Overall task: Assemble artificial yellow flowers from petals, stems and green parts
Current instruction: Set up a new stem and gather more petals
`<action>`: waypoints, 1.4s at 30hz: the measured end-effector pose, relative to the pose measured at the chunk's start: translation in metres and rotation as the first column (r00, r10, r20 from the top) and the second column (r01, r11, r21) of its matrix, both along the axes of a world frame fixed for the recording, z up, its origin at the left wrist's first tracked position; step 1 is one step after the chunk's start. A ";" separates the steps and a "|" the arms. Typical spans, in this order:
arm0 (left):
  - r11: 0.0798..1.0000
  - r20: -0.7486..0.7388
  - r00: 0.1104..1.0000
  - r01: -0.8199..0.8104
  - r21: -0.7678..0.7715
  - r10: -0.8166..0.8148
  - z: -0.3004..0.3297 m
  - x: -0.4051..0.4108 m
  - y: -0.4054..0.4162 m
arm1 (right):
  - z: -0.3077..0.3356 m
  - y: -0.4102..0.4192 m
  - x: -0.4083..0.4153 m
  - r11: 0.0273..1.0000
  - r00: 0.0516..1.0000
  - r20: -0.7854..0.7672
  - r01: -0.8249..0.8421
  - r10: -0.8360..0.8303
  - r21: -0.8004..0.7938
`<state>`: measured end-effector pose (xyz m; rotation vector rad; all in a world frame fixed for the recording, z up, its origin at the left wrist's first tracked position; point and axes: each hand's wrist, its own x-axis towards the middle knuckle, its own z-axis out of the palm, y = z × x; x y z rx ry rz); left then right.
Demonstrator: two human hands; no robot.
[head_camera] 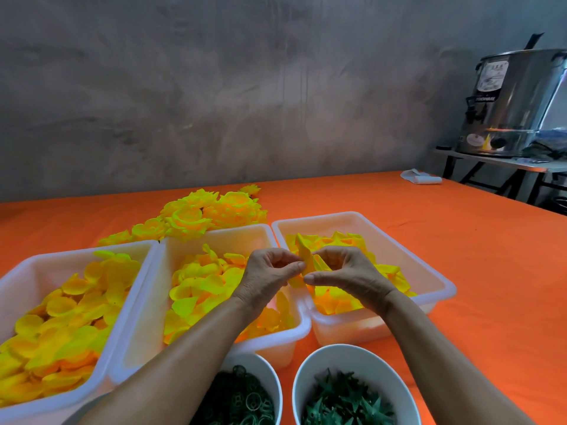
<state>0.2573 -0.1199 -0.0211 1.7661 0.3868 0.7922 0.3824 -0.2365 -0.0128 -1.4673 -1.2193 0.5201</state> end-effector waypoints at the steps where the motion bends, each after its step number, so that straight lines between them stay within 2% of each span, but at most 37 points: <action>1: 1.000 -0.002 1.000 -0.009 -0.004 0.009 0.000 0.000 0.001 | 0.000 -0.001 0.000 0.999 0.999 -0.031 -0.038 0.037 -0.010; 4: 1.000 0.013 1.000 -0.024 -0.014 0.024 0.000 0.001 0.002 | 0.000 -0.002 0.002 0.996 0.994 -0.076 -0.082 0.080 -0.029; 7: 1.000 0.015 1.000 -0.023 0.010 0.023 -0.001 0.003 0.001 | -0.001 0.000 0.002 0.998 0.998 -0.056 -0.032 0.029 -0.045; 11: 0.998 -0.028 0.999 -0.025 0.062 0.027 -0.003 0.004 0.001 | -0.003 0.002 0.001 0.994 0.994 -0.067 0.095 -0.091 0.061; 16: 0.995 -0.038 0.999 -0.005 0.098 0.009 -0.004 0.004 -0.001 | -0.002 0.000 -0.001 0.985 0.991 -0.053 0.128 -0.123 0.111; 24: 0.990 -0.074 0.997 -0.002 0.144 0.013 -0.002 0.003 -0.003 | -0.002 0.003 -0.007 0.982 0.962 0.197 0.182 -0.190 0.057; 30: 0.995 -0.113 0.993 0.051 0.084 -0.041 -0.001 0.001 -0.003 | -0.003 0.005 -0.010 0.981 0.941 0.276 0.190 -0.196 0.049; 33: 0.999 -0.105 0.994 0.042 0.024 -0.039 0.000 0.000 -0.003 | -0.002 0.004 -0.009 0.984 0.954 0.241 0.167 -0.176 0.056; 37: 0.999 -0.097 0.995 0.034 -0.036 -0.037 0.003 0.001 -0.002 | 0.000 0.002 -0.006 0.989 0.983 0.121 0.128 -0.136 0.069; 42: 0.996 -0.048 0.995 0.080 -0.025 -0.082 0.000 0.003 -0.002 | -0.003 0.004 -0.004 0.973 0.965 0.148 0.204 -0.218 0.105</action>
